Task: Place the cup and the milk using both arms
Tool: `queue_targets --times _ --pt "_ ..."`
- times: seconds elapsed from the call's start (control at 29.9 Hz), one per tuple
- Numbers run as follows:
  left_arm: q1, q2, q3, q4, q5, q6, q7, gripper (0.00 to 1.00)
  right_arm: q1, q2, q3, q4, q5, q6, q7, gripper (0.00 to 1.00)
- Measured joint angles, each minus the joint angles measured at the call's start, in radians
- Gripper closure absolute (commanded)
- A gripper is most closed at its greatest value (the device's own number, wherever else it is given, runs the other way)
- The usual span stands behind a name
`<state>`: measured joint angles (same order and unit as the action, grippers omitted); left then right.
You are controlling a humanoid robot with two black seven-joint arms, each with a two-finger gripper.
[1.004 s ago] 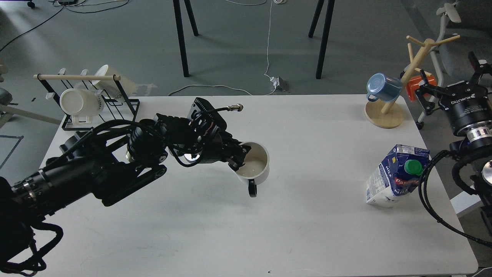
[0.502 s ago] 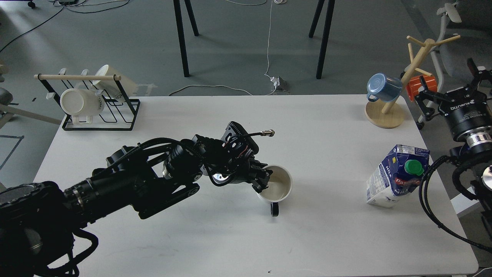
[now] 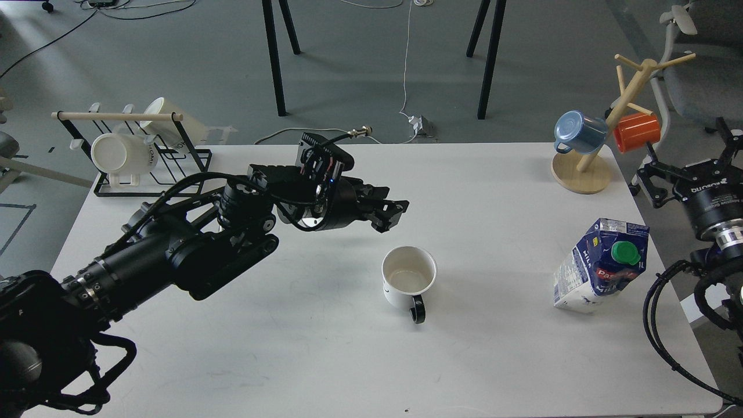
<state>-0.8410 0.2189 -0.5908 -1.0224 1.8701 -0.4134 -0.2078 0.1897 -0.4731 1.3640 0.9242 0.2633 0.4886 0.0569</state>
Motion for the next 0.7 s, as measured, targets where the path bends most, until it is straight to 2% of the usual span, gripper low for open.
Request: queue_targets --times 0.1,0.13,0.3,0.5,0.7 --pt "0.0 0.046 -0.121 -0.001 -0.246 0.001 -0.053 0.02 -0.072 -0.012 0.039 0.007 0.029 0.0 -0.002 0.01" --pt "0.0 0.063 -0.159 -0.001 -0.334 0.001 -0.068 0.01 -0.096 -0.018 0.048 0.01 0.038 0.0 -0.002 0.01" --pt "0.0 0.148 -0.298 0.023 -0.784 0.017 -0.091 0.01 -0.214 -0.029 0.062 0.016 0.056 0.0 0.003 0.01" --pt "0.024 0.281 -0.336 0.083 -1.304 0.04 -0.104 0.0 -0.343 -0.019 0.054 0.043 0.057 0.0 0.009 0.01" --pt "0.06 0.337 -0.336 0.301 -1.681 0.029 -0.141 0.0 -0.512 -0.014 -0.015 0.2 0.056 0.0 0.003 0.01"
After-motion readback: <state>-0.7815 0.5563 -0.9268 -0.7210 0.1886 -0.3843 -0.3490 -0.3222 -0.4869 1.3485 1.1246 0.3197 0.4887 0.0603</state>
